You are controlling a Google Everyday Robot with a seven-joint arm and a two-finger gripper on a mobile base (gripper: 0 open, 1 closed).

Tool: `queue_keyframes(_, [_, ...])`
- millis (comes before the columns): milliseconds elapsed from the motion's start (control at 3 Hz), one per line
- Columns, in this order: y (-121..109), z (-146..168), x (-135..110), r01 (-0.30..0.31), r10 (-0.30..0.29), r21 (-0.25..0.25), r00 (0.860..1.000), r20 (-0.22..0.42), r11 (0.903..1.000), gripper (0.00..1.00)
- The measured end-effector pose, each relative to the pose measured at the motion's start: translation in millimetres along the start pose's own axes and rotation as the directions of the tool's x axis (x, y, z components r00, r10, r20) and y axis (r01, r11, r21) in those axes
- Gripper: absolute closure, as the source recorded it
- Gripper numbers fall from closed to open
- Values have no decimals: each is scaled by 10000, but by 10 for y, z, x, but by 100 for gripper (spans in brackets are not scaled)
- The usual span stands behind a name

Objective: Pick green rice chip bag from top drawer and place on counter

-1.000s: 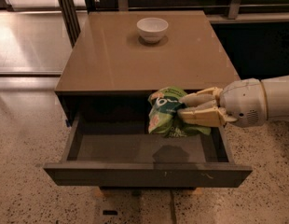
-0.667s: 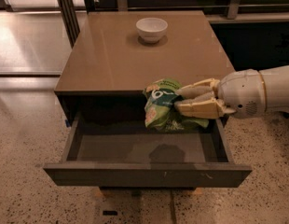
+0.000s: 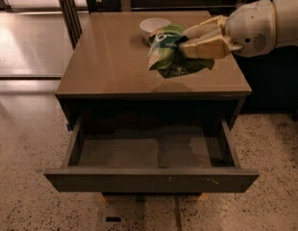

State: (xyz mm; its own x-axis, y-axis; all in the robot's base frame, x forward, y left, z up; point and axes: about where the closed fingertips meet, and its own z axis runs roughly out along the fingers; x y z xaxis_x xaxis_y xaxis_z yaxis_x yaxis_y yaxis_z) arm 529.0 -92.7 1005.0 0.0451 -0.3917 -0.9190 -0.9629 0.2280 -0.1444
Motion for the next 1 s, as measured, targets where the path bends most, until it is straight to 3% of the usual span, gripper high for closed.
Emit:
queue_keyframes(333, [-476,32,-62,74,-64,340,9995,-296,9994,100])
queue_keyframes(1000, [-1085,170,267,-511,545,820,9977,-409,9953,100])
